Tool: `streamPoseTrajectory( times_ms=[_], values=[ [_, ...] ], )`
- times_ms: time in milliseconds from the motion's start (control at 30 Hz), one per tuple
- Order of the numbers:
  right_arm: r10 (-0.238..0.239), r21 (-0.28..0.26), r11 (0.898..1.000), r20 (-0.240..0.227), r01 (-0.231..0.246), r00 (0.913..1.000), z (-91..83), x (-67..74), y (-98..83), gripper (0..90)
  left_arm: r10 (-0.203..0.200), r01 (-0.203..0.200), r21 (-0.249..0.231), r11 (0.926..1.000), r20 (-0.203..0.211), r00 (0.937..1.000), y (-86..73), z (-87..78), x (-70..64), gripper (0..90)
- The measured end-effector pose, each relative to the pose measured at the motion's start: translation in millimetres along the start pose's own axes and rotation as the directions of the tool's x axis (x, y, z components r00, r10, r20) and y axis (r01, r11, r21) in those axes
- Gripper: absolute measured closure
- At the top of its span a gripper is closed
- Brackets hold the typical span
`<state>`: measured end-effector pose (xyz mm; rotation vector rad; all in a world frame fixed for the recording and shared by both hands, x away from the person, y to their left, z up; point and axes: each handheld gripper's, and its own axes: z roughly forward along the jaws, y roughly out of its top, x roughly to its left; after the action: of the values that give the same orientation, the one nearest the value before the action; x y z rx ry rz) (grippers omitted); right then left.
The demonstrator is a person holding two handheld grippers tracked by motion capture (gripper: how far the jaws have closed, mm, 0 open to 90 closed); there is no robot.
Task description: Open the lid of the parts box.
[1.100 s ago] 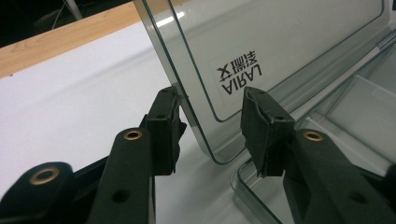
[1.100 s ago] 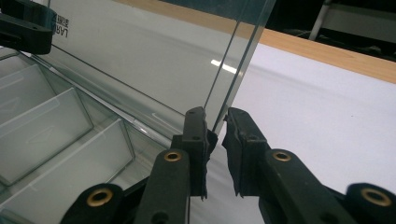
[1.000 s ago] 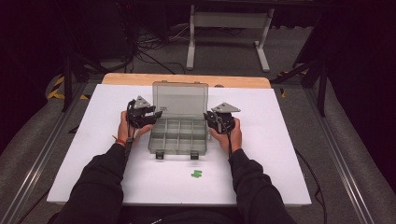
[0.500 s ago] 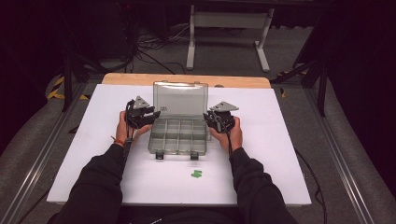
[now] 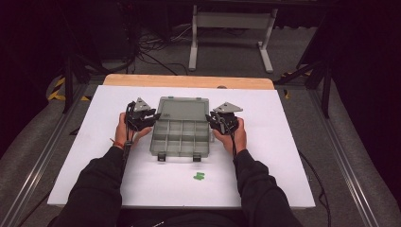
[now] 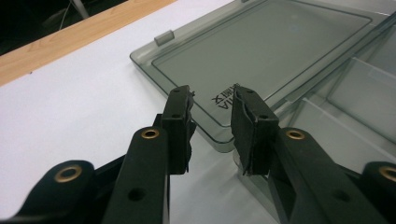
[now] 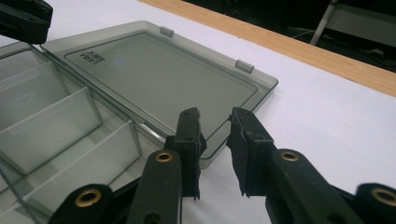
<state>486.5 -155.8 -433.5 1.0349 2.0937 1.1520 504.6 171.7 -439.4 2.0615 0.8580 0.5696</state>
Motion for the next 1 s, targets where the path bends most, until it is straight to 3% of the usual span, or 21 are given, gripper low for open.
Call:
streamPoseTrajectory(
  times_ms=[367, 667, 1000],
  values=[
    [-0.033, -0.038, 0.999, -0.046, 0.031, 0.9984, -20.5, 0.6, 4.5, 70.5, 0.087, -0.086, -0.032, 0.9957, 0.013, 0.9961, 5.6, -19.4, -10.3, 64.3],
    [-0.085, -0.056, 0.995, -0.094, 0.08, 0.992, -40.6, 3.3, 4.2, 67.4, 0.157, -0.155, -0.084, 0.9844, 0.025, 0.9872, 9.8, -38.1, -24.5, 55.0],
    [-0.116, -0.081, 0.991, -0.121, 0.107, 0.9859, -63.6, 3.8, 2.0, 48.9, 0.198, -0.194, -0.102, 0.9756, 0.032, 0.9796, 8.0, -52.4, -30.9, 41.7]
  ],
)
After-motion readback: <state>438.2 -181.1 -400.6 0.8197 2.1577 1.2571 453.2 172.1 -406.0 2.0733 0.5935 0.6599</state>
